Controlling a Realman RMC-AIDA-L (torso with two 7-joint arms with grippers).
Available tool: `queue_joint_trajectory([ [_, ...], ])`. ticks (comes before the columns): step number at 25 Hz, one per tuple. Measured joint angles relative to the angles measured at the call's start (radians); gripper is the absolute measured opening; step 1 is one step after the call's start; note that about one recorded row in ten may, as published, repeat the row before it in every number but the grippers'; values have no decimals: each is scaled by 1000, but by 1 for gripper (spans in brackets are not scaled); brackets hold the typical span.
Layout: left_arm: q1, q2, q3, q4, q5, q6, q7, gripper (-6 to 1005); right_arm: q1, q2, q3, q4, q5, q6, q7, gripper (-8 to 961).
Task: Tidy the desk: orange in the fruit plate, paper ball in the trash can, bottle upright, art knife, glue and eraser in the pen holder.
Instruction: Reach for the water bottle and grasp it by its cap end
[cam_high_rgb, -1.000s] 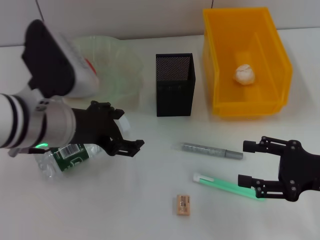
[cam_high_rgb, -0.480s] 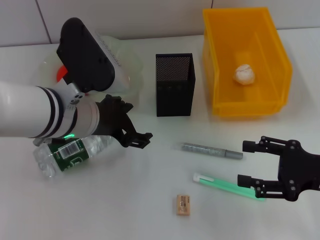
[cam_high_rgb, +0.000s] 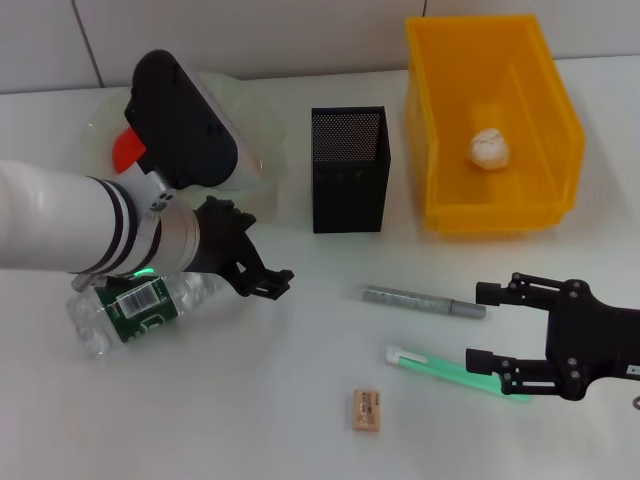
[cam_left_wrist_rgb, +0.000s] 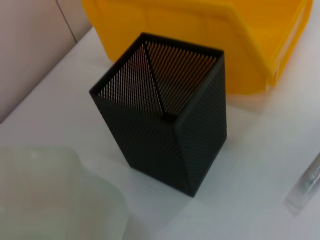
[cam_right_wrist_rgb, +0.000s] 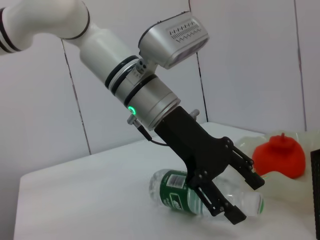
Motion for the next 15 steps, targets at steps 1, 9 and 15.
queue_joint_trajectory([
  [1,0,0,0,0,0,0,0,828,1,0,0,0,-3,4,1,792],
  [9,-16,-1,0,-53,13,-46,-1,827,10,-1,0,8,-7,8,6,792],
  [15,-11,-1,1,-41,27,-50,-3,827,12,-1,1,8,-8,9,8,792],
])
